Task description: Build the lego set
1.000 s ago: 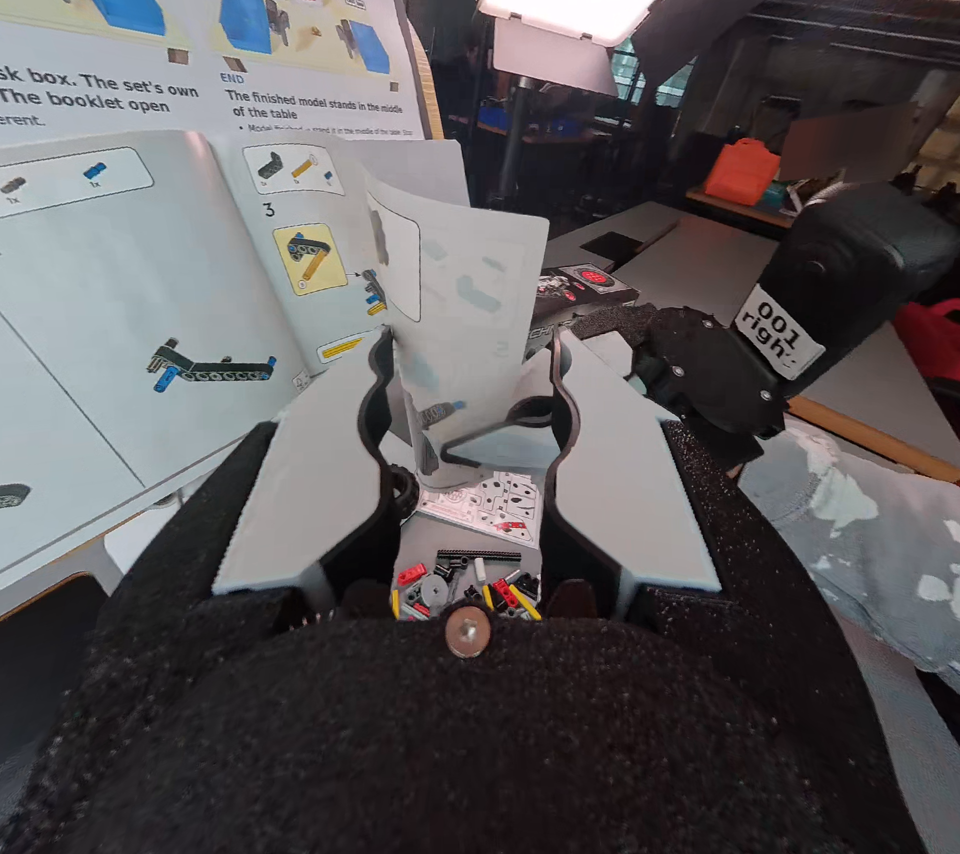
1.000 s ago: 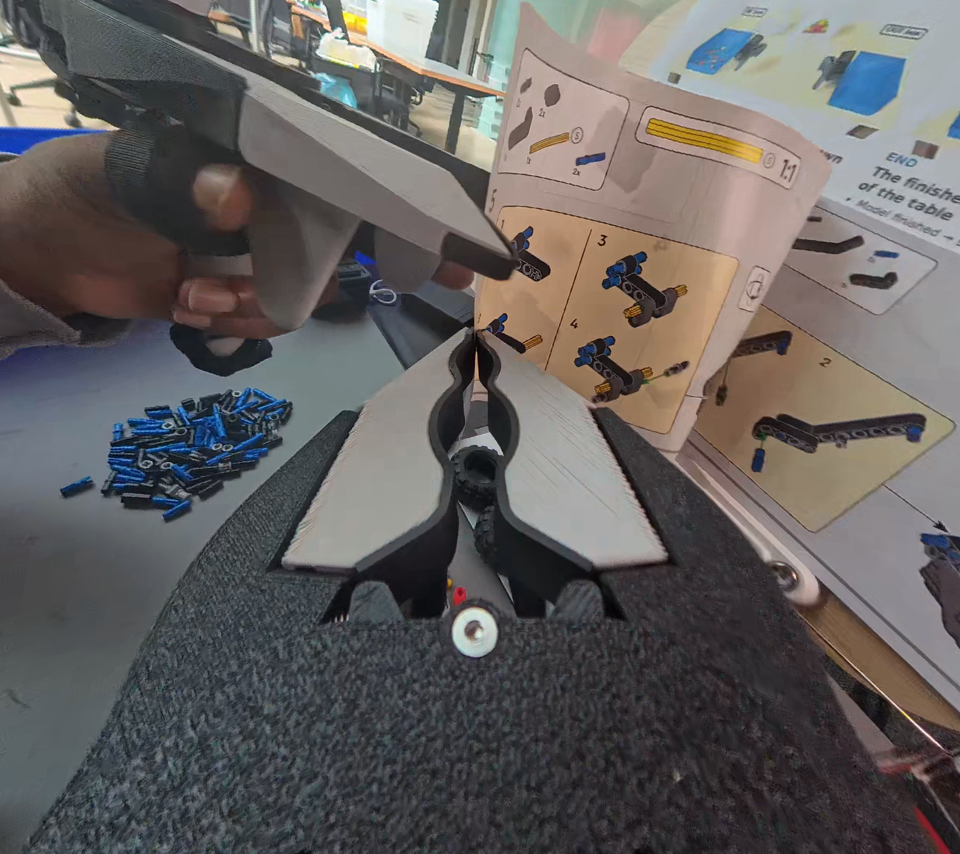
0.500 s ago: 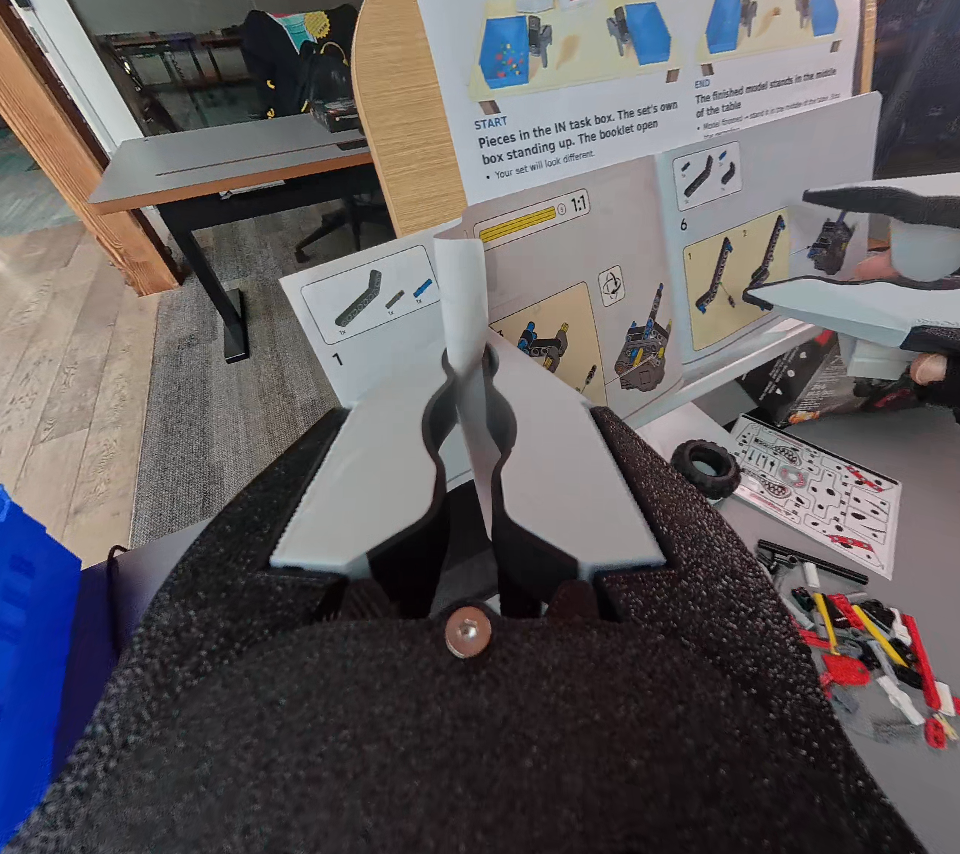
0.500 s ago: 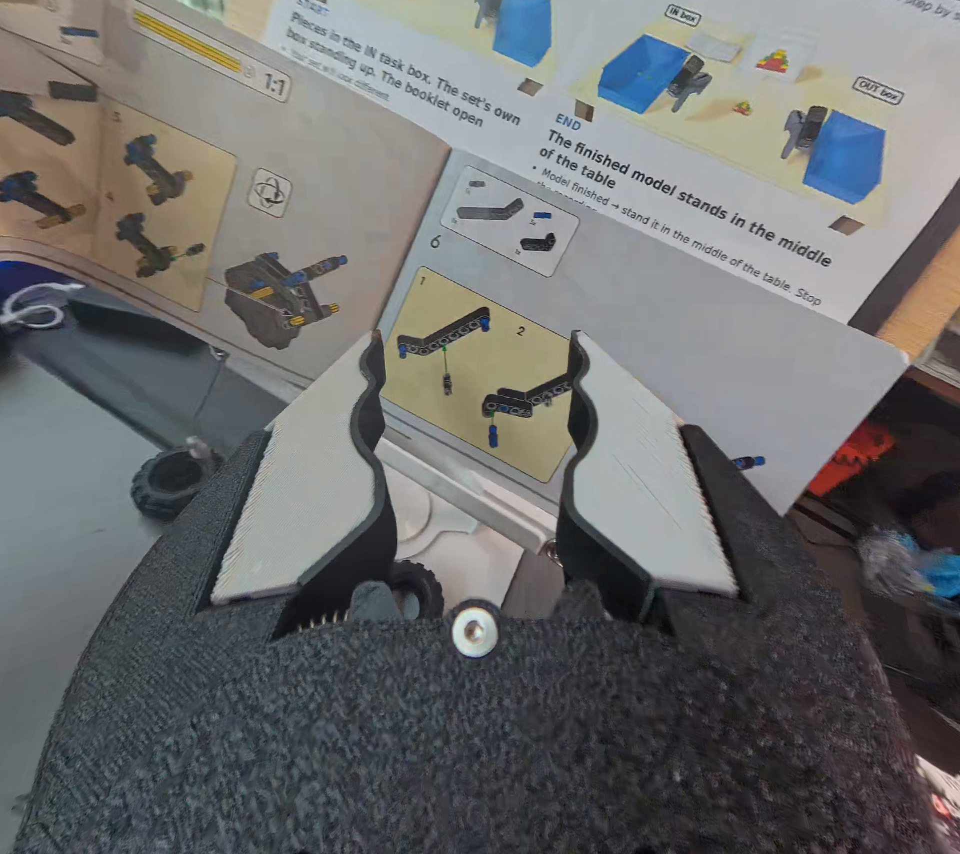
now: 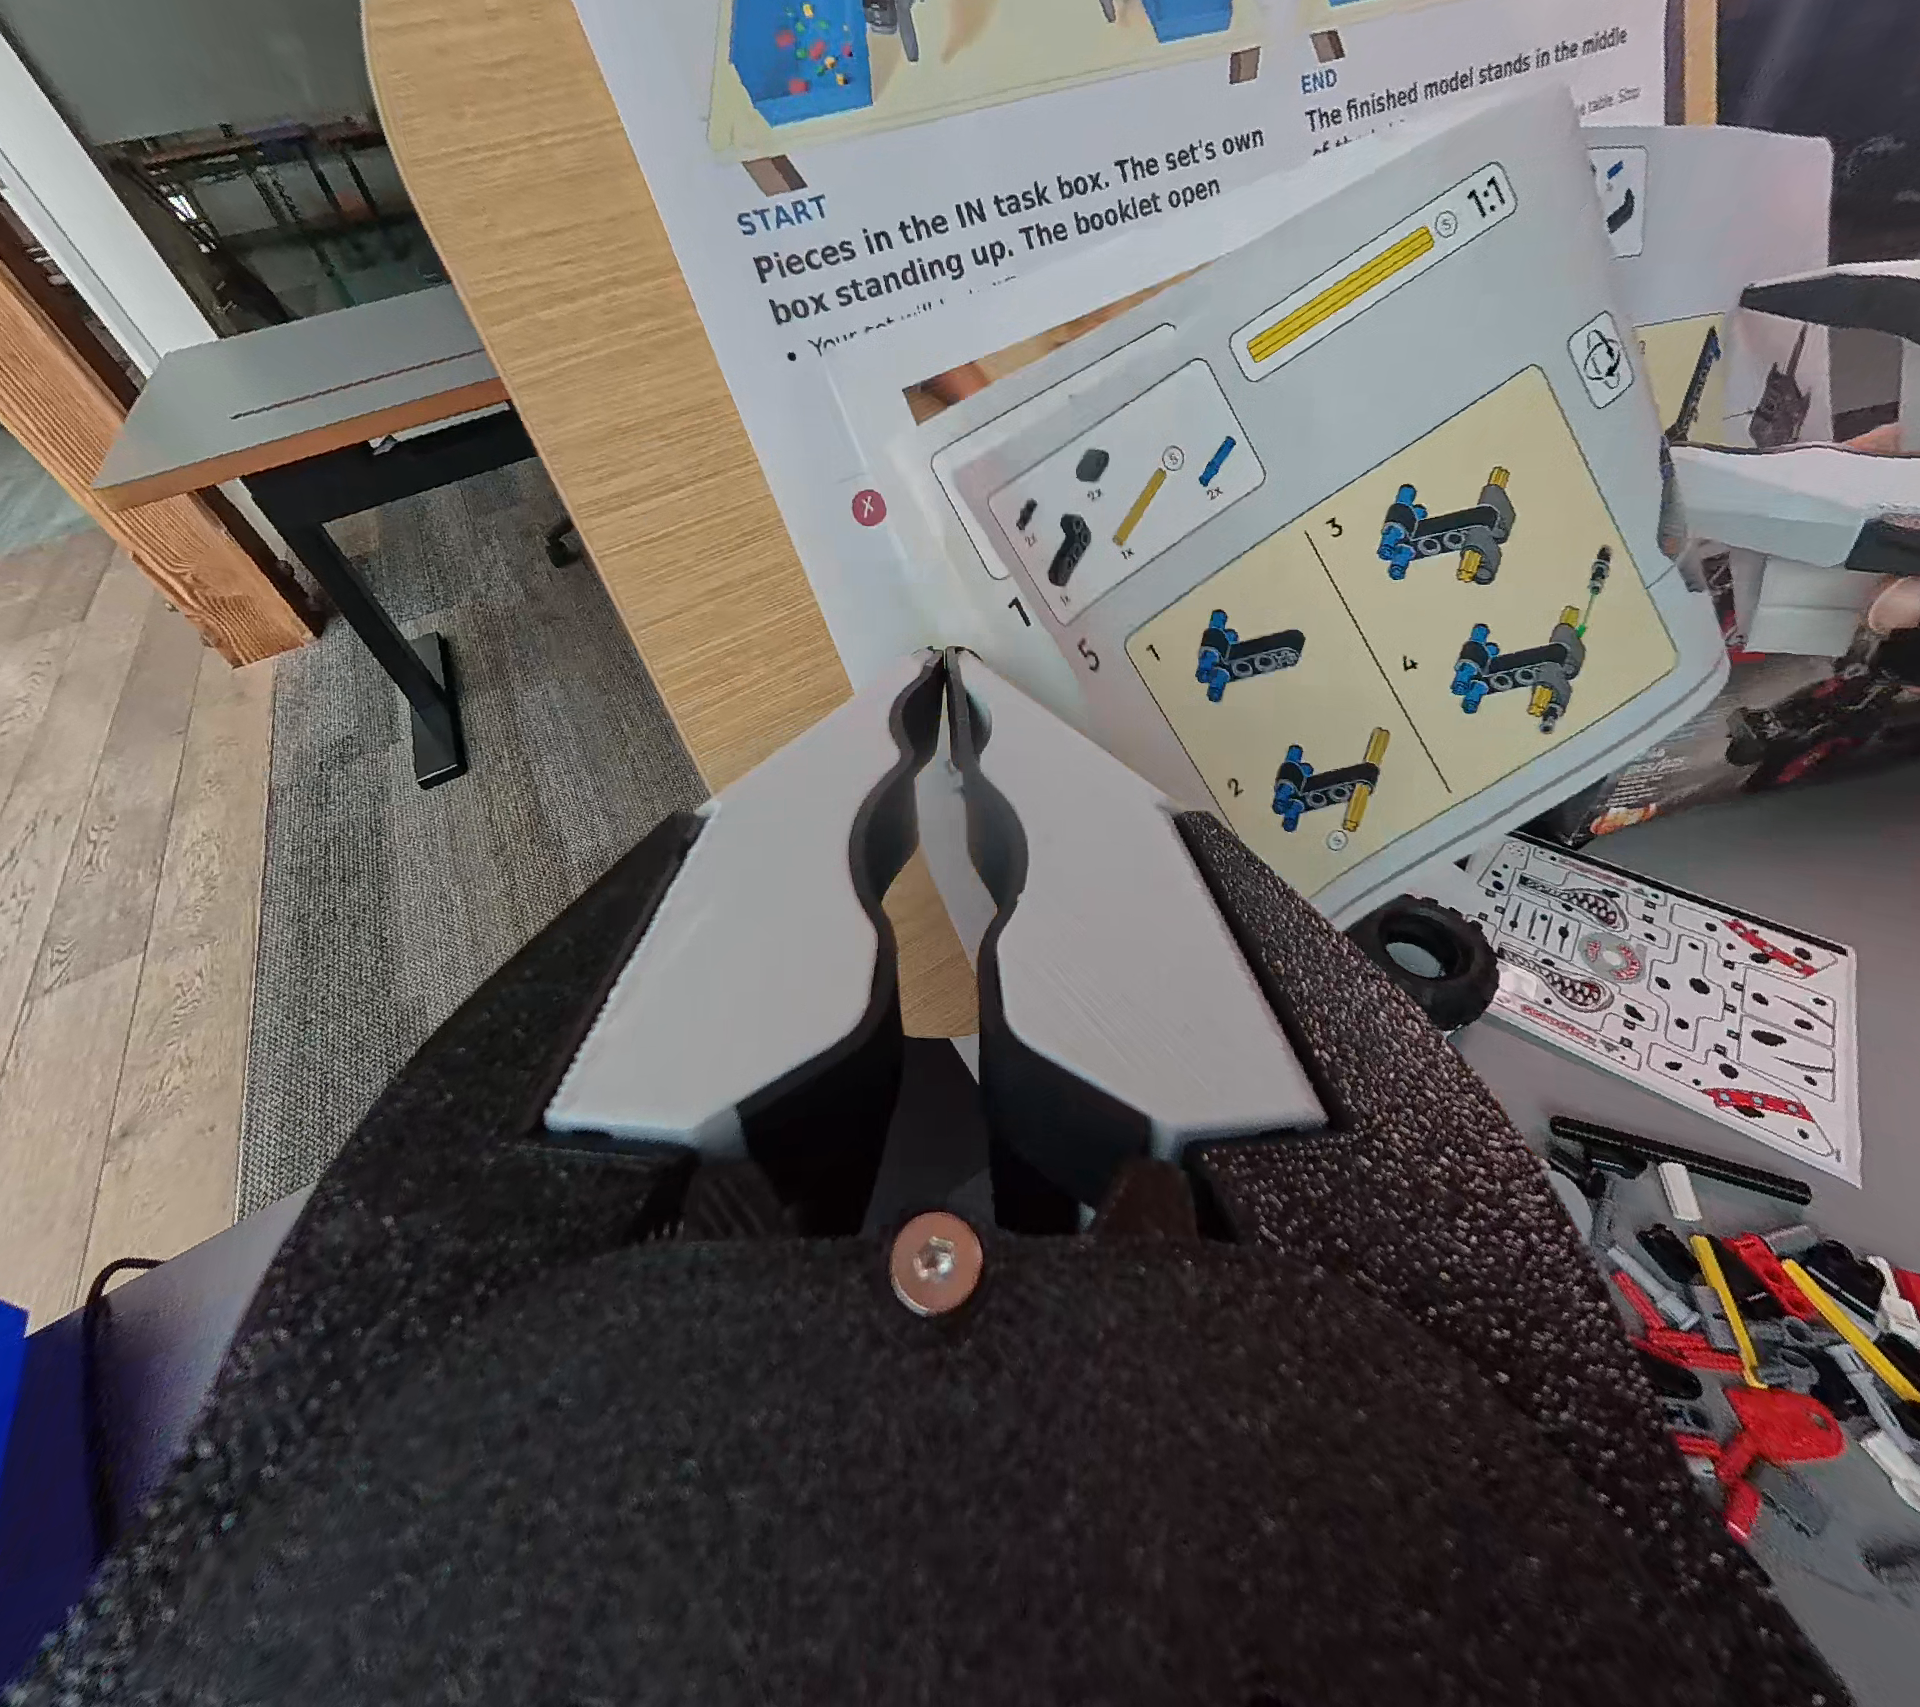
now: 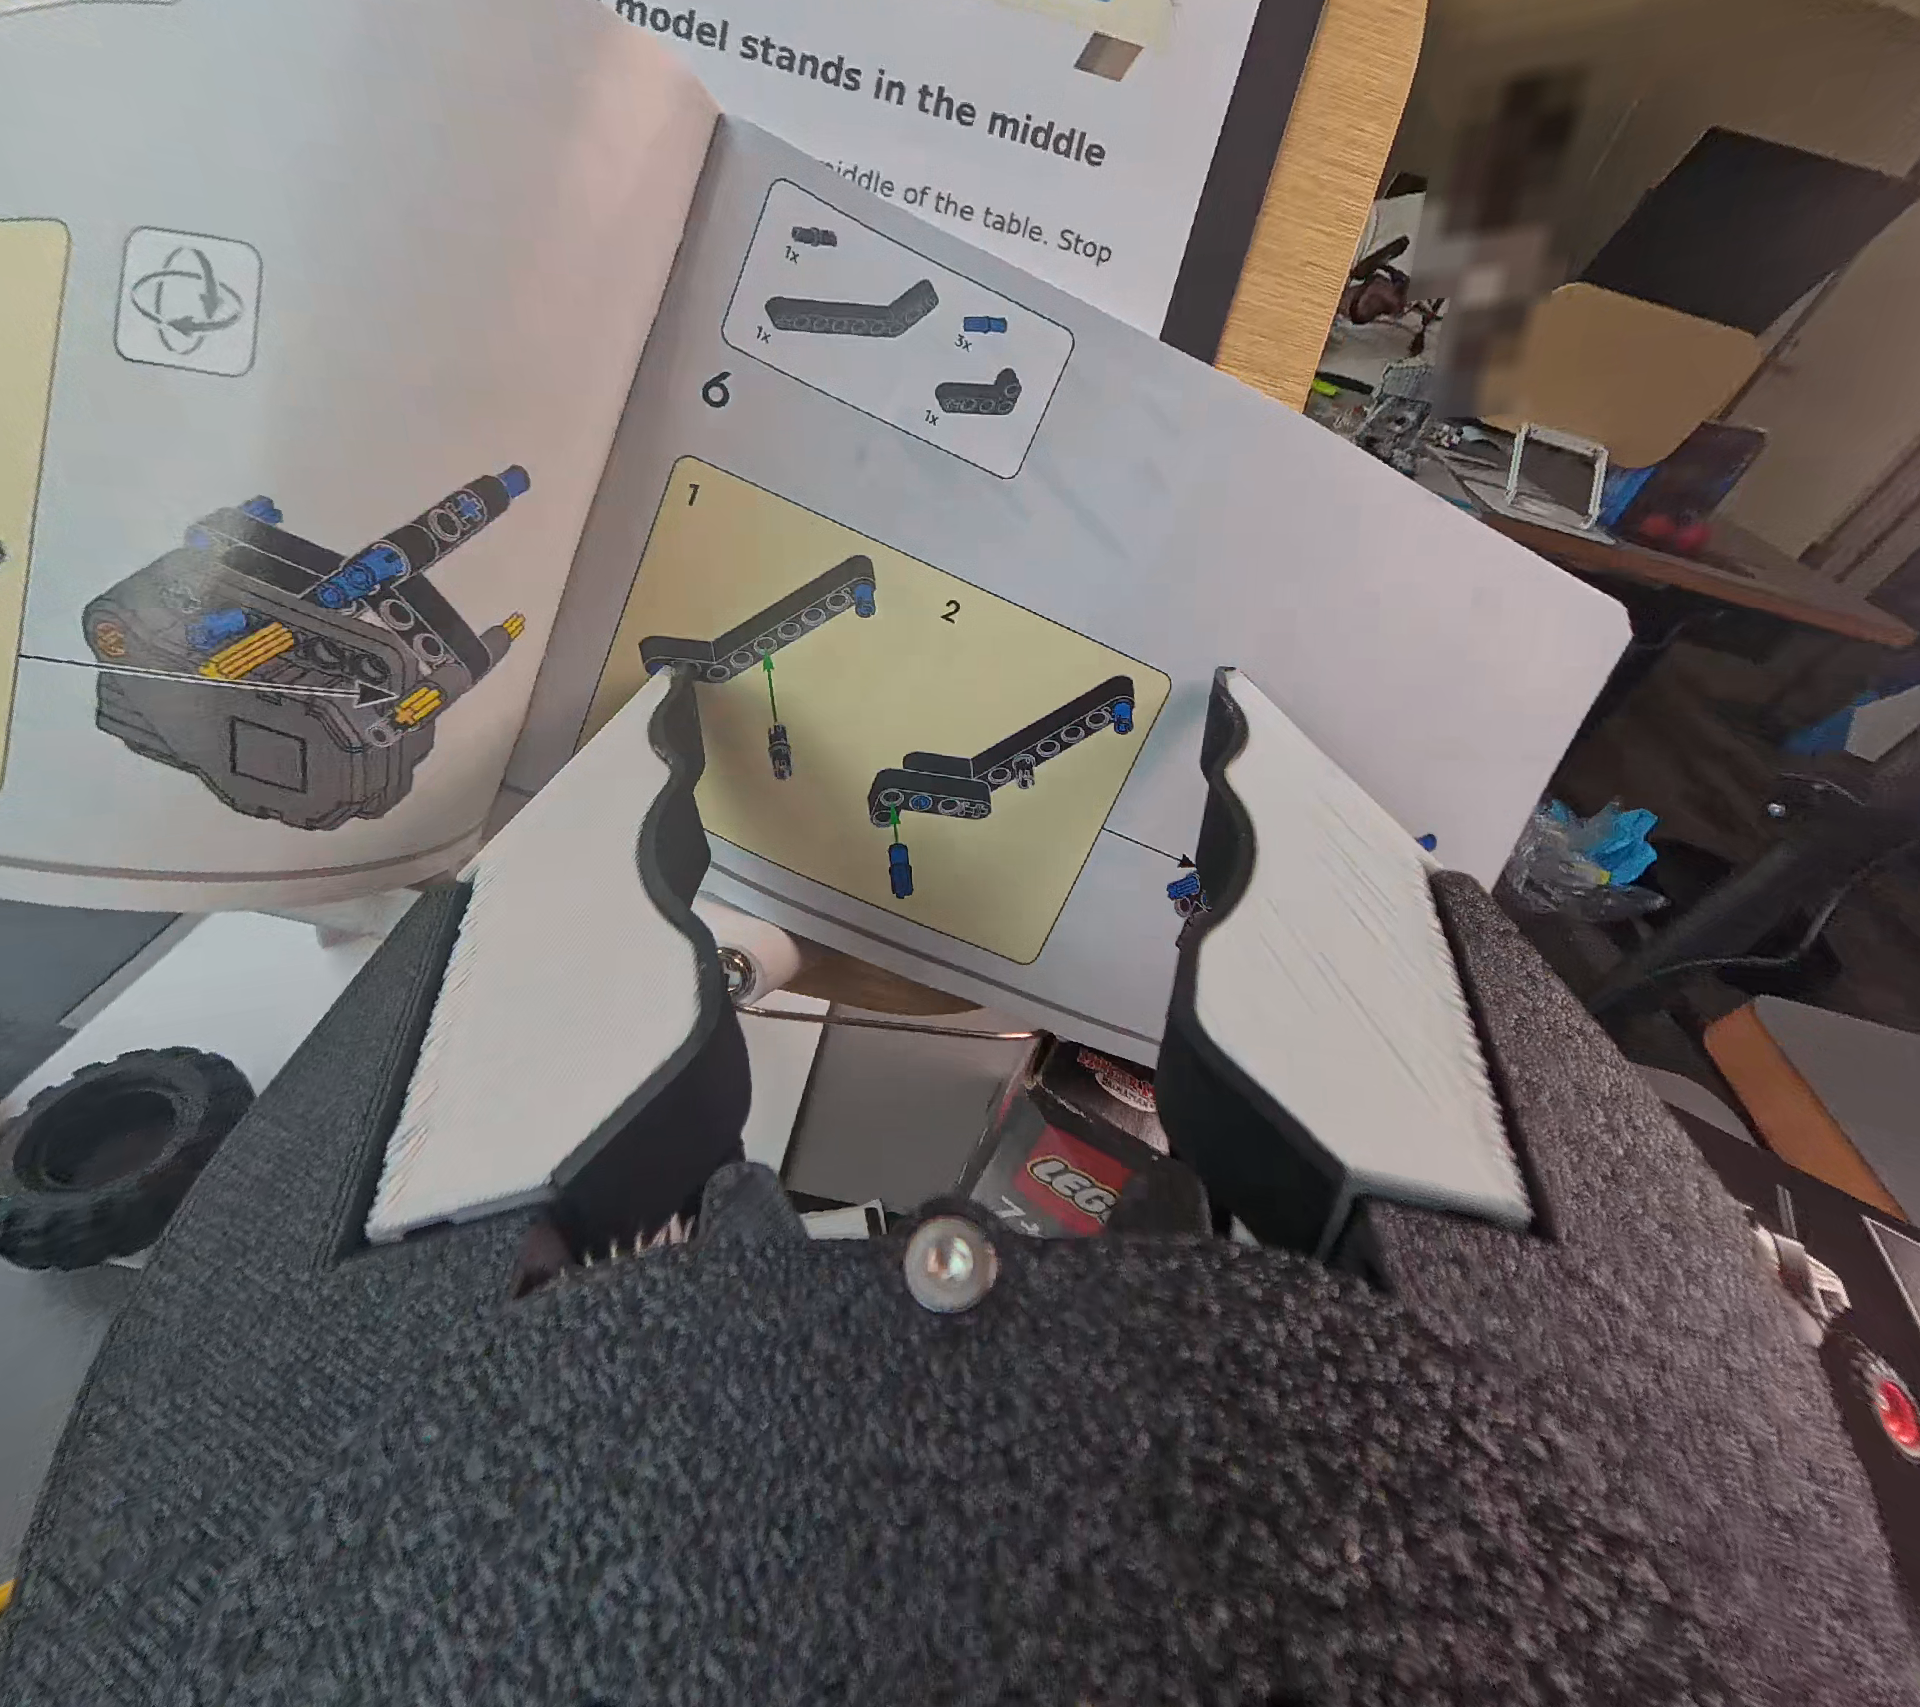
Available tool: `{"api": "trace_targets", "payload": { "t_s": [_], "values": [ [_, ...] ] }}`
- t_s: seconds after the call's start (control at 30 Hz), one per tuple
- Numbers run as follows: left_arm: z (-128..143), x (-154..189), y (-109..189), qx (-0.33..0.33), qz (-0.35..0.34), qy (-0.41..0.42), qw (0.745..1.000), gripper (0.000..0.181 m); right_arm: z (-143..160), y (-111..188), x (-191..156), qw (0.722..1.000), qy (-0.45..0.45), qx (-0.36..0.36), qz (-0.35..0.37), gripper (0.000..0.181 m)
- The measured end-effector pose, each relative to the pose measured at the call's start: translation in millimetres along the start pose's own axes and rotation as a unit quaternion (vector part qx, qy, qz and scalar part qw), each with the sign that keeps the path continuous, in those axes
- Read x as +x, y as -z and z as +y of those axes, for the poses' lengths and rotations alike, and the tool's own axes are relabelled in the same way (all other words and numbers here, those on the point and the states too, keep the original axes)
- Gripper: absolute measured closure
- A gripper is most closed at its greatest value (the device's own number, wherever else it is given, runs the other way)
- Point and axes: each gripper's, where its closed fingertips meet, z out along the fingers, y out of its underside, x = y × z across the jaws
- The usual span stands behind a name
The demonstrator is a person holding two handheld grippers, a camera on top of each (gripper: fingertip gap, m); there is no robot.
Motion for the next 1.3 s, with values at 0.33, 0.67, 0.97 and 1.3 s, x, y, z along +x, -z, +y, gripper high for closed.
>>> {"api": "trace_targets", "payload": {
  "t_s": [0.33,0.67,0.97,1.3],
  "values": [
    [-25.8,-11.1,32.9,0.064,-0.043,0.043,0.996,0.174,-45.5,28.5,-44.6,0.994,0.043,0.080,-0.061,0.106],
    [-57.0,76.8,43.7,0.077,0.043,-0.034,0.995,0.171,-22.8,-5.9,-104.5,0.983,0.164,0.028,-0.073,0.106],
    [20.5,40.7,-24.4,-0.030,-0.023,-0.063,0.997,0.180,-26.1,13.0,-115.1,0.979,0.137,0.034,-0.147,0.103],
    [27.5,23.0,-14.0,-0.031,-0.051,-0.090,0.994,0.180,-21.5,-1.1,-52.9,0.998,0.062,-0.023,-0.015,0.089]
  ]
}}
